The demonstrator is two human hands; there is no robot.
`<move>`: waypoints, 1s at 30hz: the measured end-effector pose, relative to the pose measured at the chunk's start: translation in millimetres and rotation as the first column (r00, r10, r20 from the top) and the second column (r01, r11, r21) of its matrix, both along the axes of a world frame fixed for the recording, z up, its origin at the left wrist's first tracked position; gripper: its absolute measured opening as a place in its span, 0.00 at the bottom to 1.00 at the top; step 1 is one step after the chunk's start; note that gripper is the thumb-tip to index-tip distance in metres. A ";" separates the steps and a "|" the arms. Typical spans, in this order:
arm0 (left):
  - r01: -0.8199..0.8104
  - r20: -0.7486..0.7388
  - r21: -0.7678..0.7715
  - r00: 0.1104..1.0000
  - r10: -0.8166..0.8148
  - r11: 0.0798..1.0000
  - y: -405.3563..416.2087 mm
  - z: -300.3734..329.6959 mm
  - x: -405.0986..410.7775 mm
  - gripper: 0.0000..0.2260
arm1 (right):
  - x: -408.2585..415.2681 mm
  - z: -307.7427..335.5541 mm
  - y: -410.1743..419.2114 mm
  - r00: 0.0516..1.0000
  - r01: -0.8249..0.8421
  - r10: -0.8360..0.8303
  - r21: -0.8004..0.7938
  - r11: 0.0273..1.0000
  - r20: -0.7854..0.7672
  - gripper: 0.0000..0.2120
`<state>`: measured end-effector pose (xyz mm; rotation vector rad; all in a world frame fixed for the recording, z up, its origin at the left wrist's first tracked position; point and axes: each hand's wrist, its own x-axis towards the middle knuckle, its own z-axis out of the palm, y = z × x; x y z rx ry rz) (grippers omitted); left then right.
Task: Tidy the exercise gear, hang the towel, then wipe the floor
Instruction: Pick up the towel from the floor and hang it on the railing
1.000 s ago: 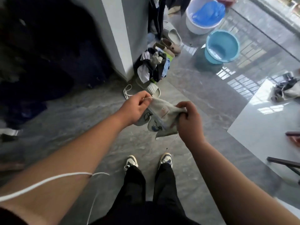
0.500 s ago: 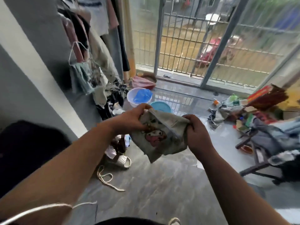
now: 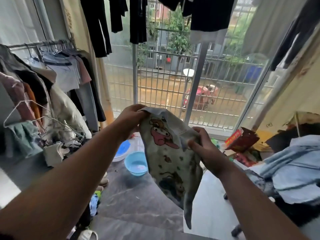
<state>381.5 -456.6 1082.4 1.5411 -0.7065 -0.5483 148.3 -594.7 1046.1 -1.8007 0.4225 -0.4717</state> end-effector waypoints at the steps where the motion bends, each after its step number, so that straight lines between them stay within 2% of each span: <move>1: -0.013 0.016 -0.006 1.000 0.013 1.000 -13.2 4.0 1.8 0.06 | 1.4 3.9 -9.4 0.998 -0.035 0.032 -0.053 0.998 -0.046 0.23; 5: -0.064 0.115 -0.022 0.991 0.066 0.998 -64.6 16.2 19.3 0.07 | 28.4 8.5 -50.5 0.979 -0.023 -0.058 -0.390 0.921 -0.194 0.33; 6: -0.069 0.150 -0.013 0.986 0.070 0.998 -76.4 18.4 24.4 0.07 | 38.7 8.0 -60.7 0.978 0.006 -0.097 -0.435 0.901 -0.187 0.31; 8: -0.075 0.224 0.014 0.972 0.069 0.997 -100.0 22.4 38.8 0.07 | 63.6 8.3 -82.4 0.972 0.109 -0.193 -0.476 0.872 -0.132 0.21; 10: -0.066 0.260 0.015 0.964 0.060 0.998 -123.2 26.6 60.4 0.08 | 91.2 8.8 -106.8 0.966 0.197 -0.250 -0.442 0.875 -0.065 0.11; 12: -0.074 0.280 -0.008 0.957 0.074 0.997 -147.5 30.8 89.5 0.08 | 122.1 10.0 -132.8 0.969 0.224 -0.246 -0.360 0.906 -0.016 0.06; 16: -0.048 0.250 -0.039 0.967 0.057 0.998 -199.3 33.6 164.4 0.07 | 190.9 15.4 -186.9 0.954 0.295 -0.297 -0.251 0.922 0.027 0.11; 18: -0.019 0.236 -0.028 0.971 0.025 0.999 -227.1 32.2 203.6 0.07 | 225.4 16.1 -213.8 0.946 0.325 -0.319 -0.167 0.931 0.067 0.06; 21: 0.002 0.292 0.013 0.956 -0.006 1.000 -269.9 31.8 257.0 0.08 | 274.6 17.5 -255.8 0.920 0.388 -0.378 -0.086 0.918 0.106 0.06; 25: 0.060 0.398 0.058 0.914 -0.078 0.997 -331.4 32.5 313.2 0.10 | 325.8 10.1 -325.2 0.877 0.474 -0.481 -0.192 0.859 0.013 0.07; 30: 0.043 0.457 0.080 0.886 -0.075 0.996 -413.6 39.2 364.2 0.11 | 380.4 12.3 -419.2 0.845 0.486 -0.532 -0.334 0.808 -0.057 0.10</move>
